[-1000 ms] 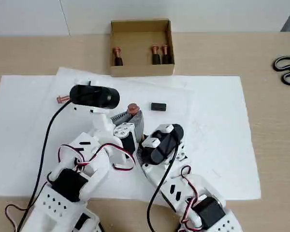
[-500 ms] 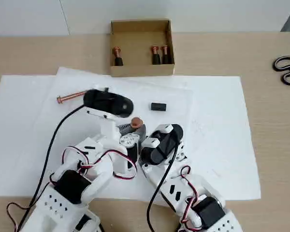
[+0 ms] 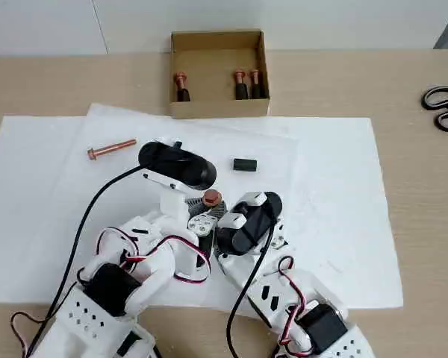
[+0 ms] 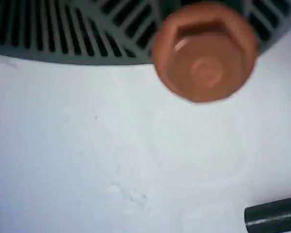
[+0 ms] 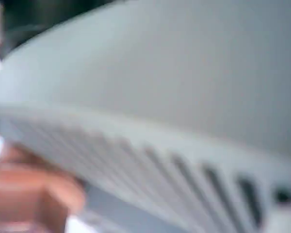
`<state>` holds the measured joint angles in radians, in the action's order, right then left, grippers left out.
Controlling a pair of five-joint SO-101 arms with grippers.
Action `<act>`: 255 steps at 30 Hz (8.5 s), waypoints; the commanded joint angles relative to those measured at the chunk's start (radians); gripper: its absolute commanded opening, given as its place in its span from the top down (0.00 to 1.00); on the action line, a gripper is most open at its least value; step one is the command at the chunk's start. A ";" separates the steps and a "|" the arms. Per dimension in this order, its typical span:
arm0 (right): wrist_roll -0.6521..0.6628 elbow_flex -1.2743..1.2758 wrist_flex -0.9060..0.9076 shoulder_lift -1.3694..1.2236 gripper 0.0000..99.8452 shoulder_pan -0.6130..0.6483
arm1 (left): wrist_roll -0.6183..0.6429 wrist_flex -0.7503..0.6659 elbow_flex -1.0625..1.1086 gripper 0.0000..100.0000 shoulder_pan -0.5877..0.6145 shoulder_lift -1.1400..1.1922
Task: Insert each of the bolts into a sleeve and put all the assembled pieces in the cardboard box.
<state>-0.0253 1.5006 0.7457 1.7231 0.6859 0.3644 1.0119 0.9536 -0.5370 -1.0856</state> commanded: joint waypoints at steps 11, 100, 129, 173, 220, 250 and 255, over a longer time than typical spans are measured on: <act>-0.008 -0.048 -0.019 0.022 1.00 -0.005 | -0.029 0.166 -0.094 0.87 0.008 -0.006; -0.003 -2.071 -0.865 -2.657 0.79 -0.390 | -0.379 0.502 -0.263 0.87 0.695 -0.006; -0.005 -2.133 0.400 -1.854 0.79 -0.498 | -0.379 0.502 -0.263 0.87 0.697 -0.006; 0.098 -1.445 0.783 -1.379 0.75 -0.538 | -0.381 0.505 -0.265 0.87 0.701 -0.006; 0.761 -2.268 0.751 -2.479 0.74 -0.315 | -0.381 0.503 -0.265 0.87 0.697 -0.006; 0.628 -2.561 0.928 -2.540 0.99 -0.389 | -0.381 0.503 -0.263 0.87 0.695 -0.006; 0.433 -2.598 0.935 -2.509 0.99 -0.440 | -0.381 0.503 -0.263 0.87 0.695 -0.006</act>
<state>0.5132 -1.0418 1.6632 -0.8777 0.2731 -0.0207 1.5351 0.6928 0.1611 -1.0856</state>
